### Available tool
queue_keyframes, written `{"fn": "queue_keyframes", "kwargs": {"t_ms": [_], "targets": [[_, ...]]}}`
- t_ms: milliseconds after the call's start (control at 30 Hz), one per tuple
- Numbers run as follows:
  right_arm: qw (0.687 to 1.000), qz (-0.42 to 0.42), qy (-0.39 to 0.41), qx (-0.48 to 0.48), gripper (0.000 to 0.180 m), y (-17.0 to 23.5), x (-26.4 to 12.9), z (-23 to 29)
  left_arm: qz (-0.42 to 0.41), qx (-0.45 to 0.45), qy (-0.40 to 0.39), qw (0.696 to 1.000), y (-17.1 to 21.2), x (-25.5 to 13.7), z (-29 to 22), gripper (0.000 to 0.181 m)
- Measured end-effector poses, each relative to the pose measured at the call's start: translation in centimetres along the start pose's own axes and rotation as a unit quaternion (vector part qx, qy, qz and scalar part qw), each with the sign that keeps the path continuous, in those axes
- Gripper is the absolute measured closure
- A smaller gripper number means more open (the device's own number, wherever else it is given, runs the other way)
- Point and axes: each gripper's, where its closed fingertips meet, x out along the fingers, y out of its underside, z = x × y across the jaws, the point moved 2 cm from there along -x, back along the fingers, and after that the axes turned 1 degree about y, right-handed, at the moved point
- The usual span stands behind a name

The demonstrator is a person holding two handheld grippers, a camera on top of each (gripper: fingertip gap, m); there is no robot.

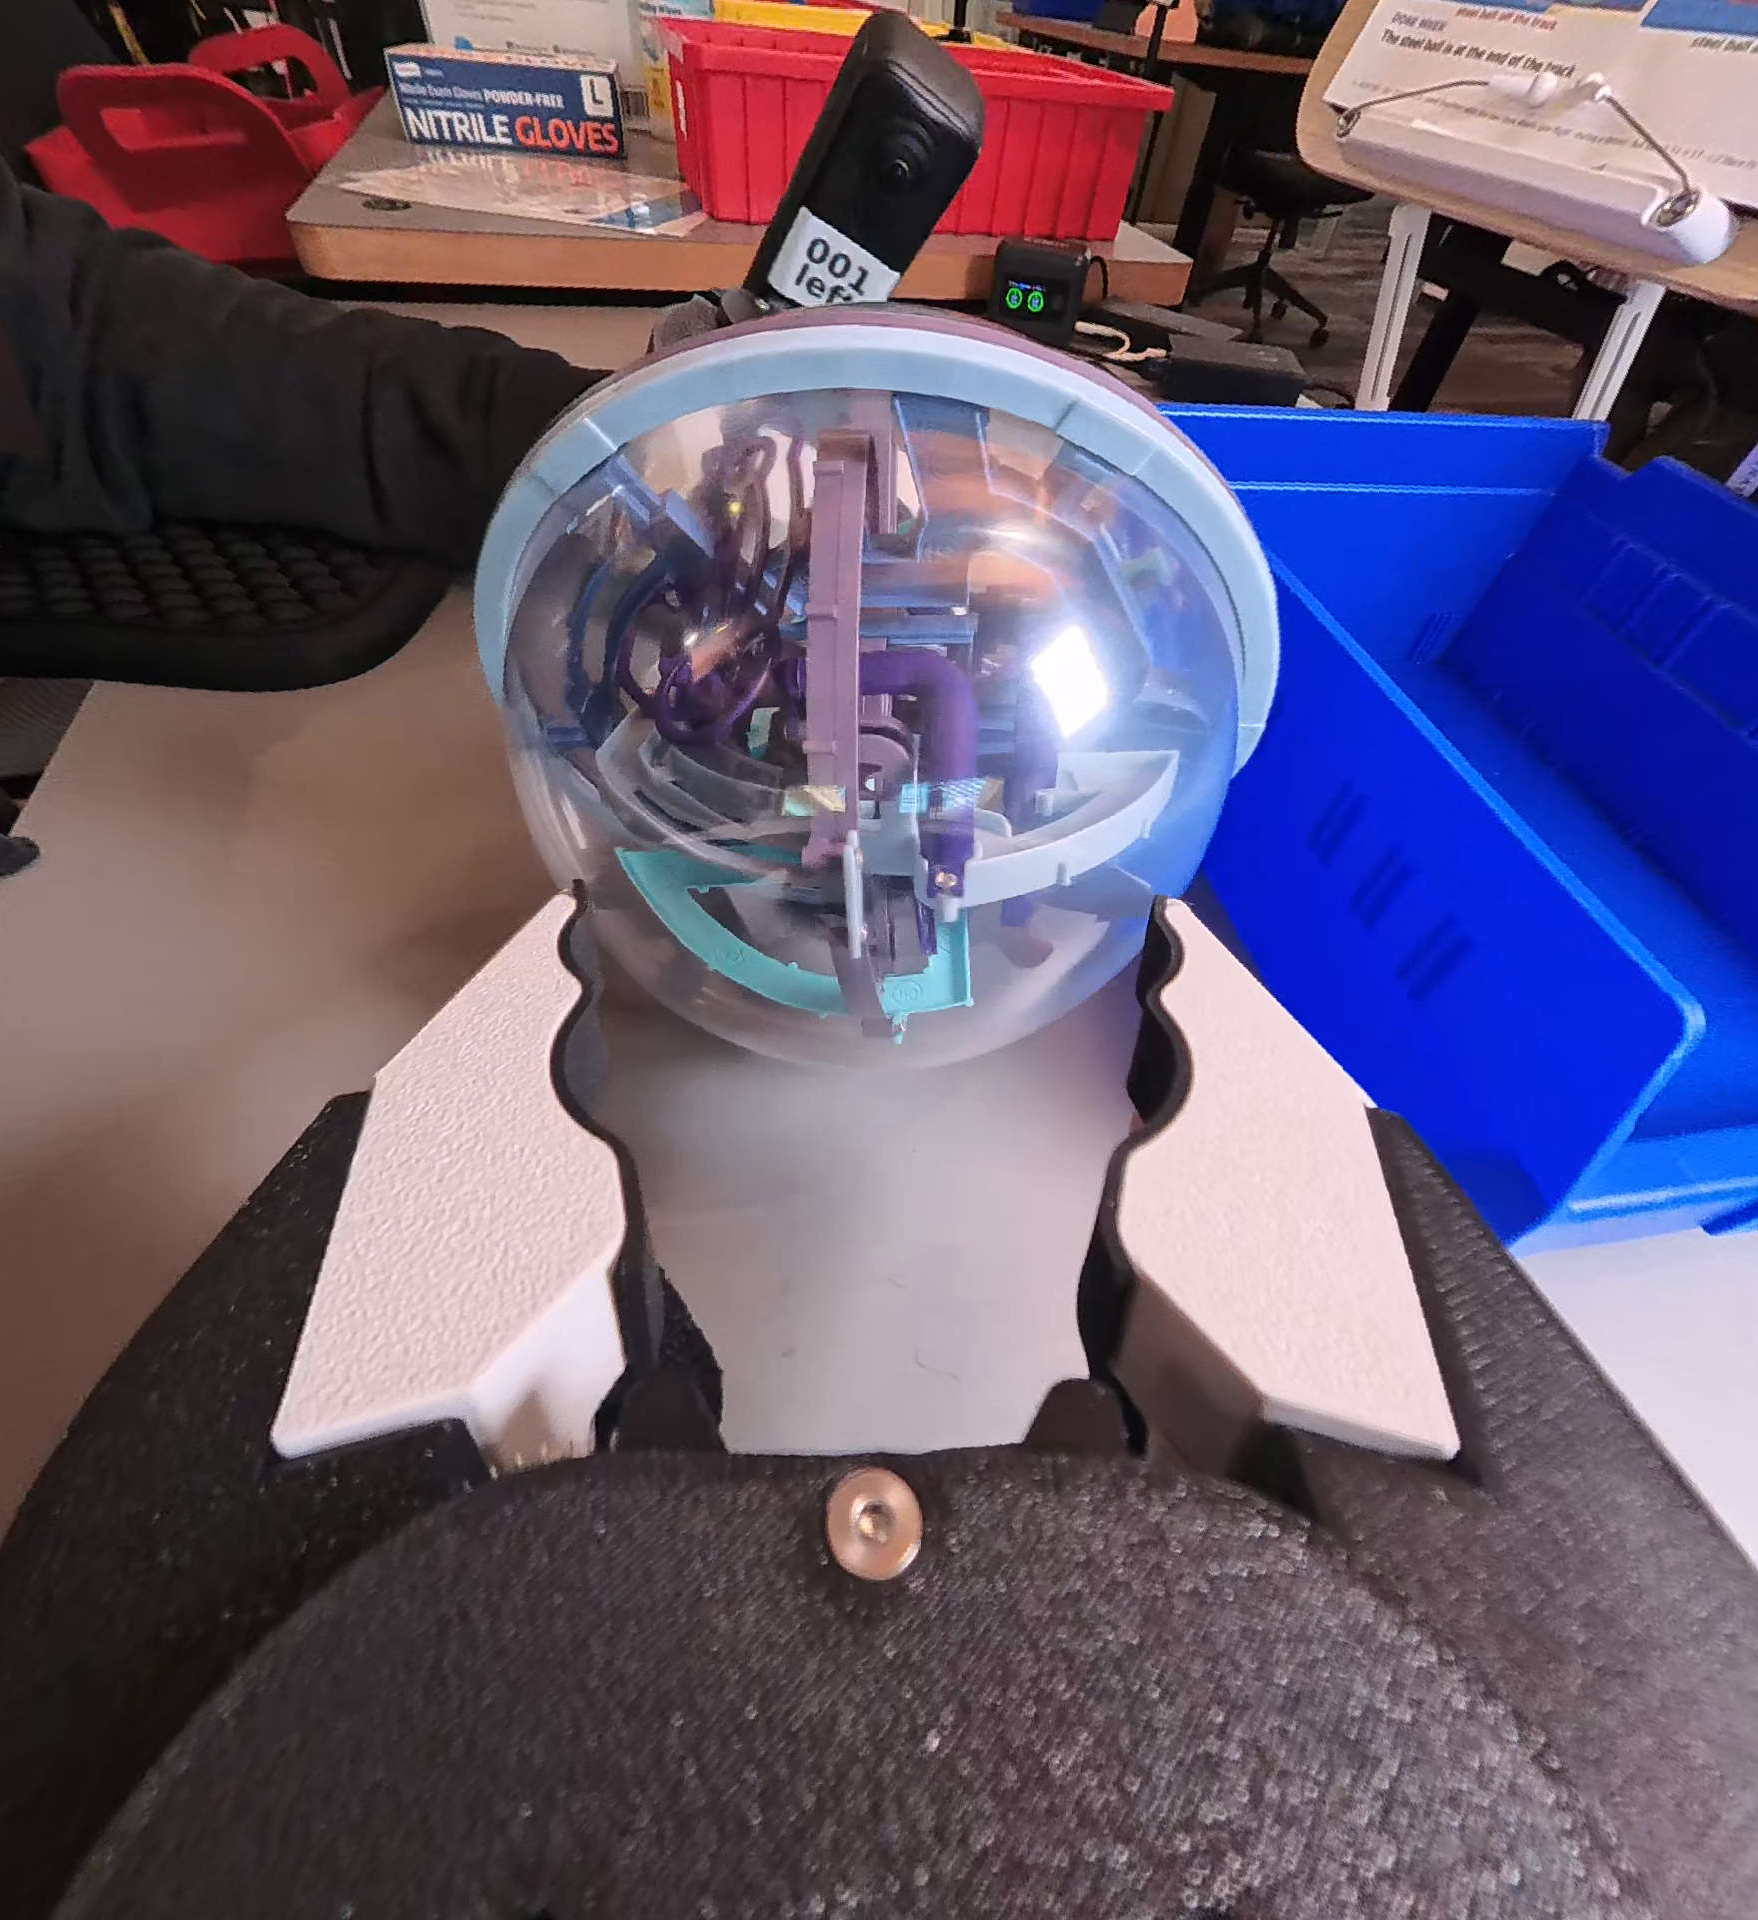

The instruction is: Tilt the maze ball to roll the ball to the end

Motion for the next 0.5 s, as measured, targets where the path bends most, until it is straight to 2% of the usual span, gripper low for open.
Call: {"fn": "queue_keyframes", "kwargs": {"t_ms": [367, 433, 500], "targets": [[1.000, -0.012, 0.015, -0.001, 0.095, 0.1, -0.3, -0.2, -0.059, 0.003, -0.044, 0.997, -2.0, -1.8, -0.1, 0.108], [1.000, -0.016, 0.014, -0.001, 0.098, 0.0, -0.3, -0.1, -0.065, 0.023, -0.057, 0.996, -2.8, -2.0, -0.8, 0.101], [1.000, -0.021, 0.013, 0.000, 0.100, -0.3, -0.2, 0.0, -0.056, 0.060, -0.079, 0.994, -3.1, -1.7, -1.5, 0.077]]}}
